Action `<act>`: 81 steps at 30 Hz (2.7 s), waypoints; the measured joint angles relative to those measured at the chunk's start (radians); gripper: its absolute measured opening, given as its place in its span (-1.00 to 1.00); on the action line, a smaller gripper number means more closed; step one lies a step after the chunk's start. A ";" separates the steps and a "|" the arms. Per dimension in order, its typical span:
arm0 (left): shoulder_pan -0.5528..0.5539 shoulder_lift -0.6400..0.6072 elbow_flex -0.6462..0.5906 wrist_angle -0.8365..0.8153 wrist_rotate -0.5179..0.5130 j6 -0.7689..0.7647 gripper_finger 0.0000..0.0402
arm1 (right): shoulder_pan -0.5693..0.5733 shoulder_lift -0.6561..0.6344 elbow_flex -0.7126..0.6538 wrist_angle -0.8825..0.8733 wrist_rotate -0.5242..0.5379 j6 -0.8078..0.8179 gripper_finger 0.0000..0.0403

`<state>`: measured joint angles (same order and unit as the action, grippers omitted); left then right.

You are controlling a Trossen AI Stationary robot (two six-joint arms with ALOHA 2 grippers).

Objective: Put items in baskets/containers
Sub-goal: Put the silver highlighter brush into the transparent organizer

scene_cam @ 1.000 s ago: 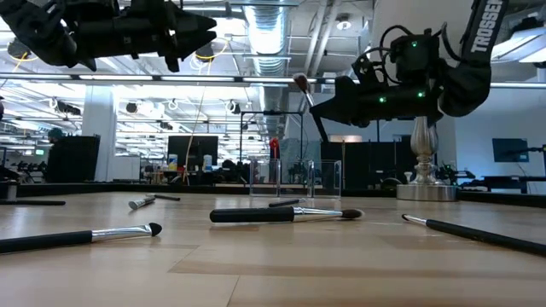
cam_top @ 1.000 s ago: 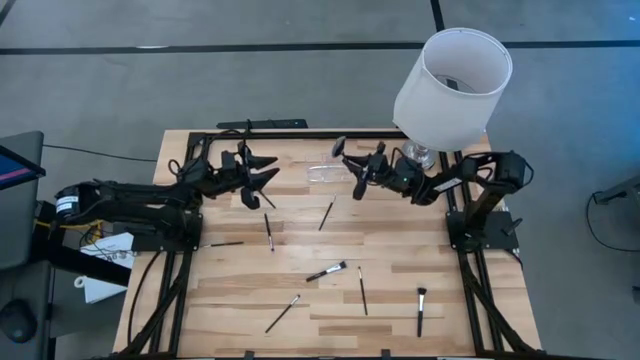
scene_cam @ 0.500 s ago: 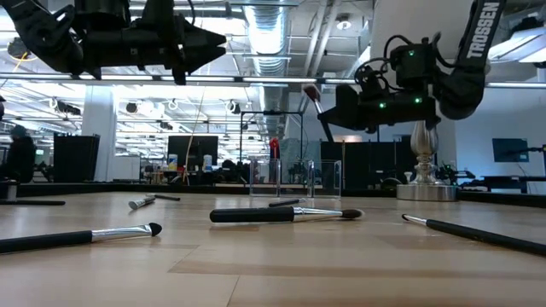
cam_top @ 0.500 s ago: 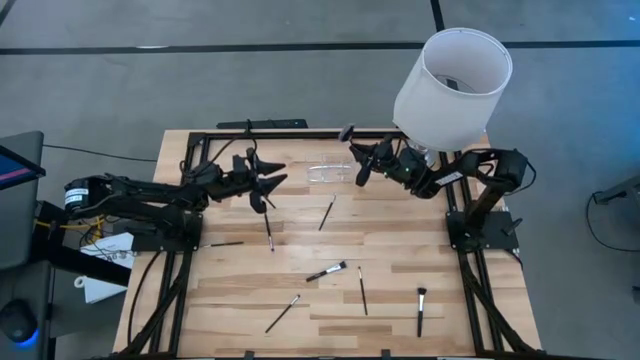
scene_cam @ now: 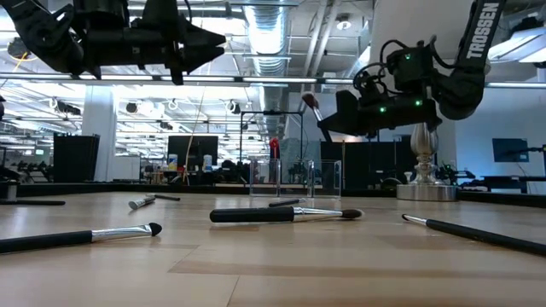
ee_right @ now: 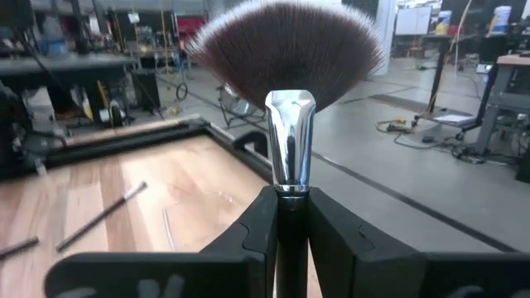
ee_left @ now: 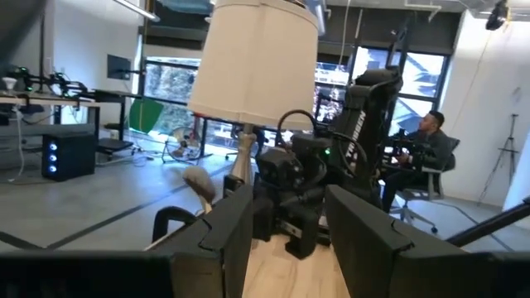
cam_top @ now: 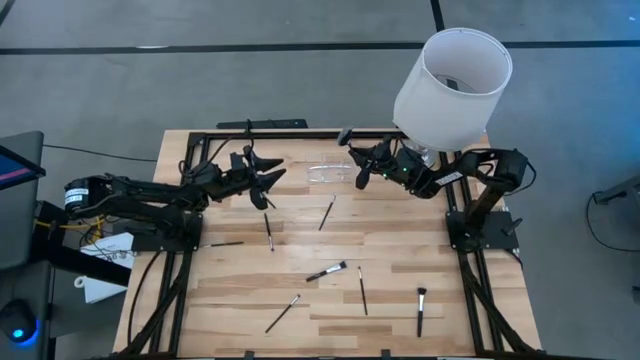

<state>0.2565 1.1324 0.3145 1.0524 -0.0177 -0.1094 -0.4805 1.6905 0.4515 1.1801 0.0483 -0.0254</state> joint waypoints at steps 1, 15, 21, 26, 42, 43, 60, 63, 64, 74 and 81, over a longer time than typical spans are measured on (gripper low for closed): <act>0.000 0.000 0.000 0.003 -0.009 0.000 -0.26 | 0.000 0.000 0.000 -0.003 0.001 -0.004 -0.77; 0.000 0.000 0.000 0.004 -0.019 0.000 -0.26 | 0.002 0.000 0.000 0.013 0.003 -0.002 -0.77; 0.000 0.000 0.000 0.004 -0.019 -0.003 -0.26 | 0.005 0.000 0.013 0.025 0.003 -0.001 -0.77; -0.012 0.003 0.000 0.005 -0.022 -0.003 -0.26 | 0.024 0.000 0.035 -0.001 0.003 -0.001 -0.77; -0.020 0.010 0.000 0.009 -0.019 -0.006 -0.26 | 0.007 0.000 0.038 -0.035 0.013 -0.008 -0.77; -0.020 0.010 0.000 0.009 -0.019 -0.007 -0.26 | 0.007 0.000 0.038 -0.034 0.020 -0.008 -0.77; -0.021 0.010 0.000 0.008 -0.012 -0.054 -0.26 | -0.017 0.000 0.048 -0.049 0.030 0.040 -0.77; -0.021 0.010 0.000 0.007 -0.012 -0.056 -0.26 | -0.020 0.000 0.051 -0.050 0.032 0.050 -0.77; -0.021 0.010 0.000 0.007 -0.012 -0.056 -0.26 | -0.018 0.000 0.051 -0.052 0.033 0.047 -0.77; -0.022 0.010 0.000 0.003 -0.011 -0.056 -0.26 | -0.015 0.111 0.084 -0.006 0.029 0.070 -0.77; -0.028 0.021 0.000 0.002 -0.011 -0.053 -0.26 | -0.012 0.196 0.110 0.024 0.029 0.056 -0.77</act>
<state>0.2289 1.1536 0.3145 1.0540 -0.0292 -0.1627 -0.4920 1.8864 0.5612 1.2038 0.0777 0.0303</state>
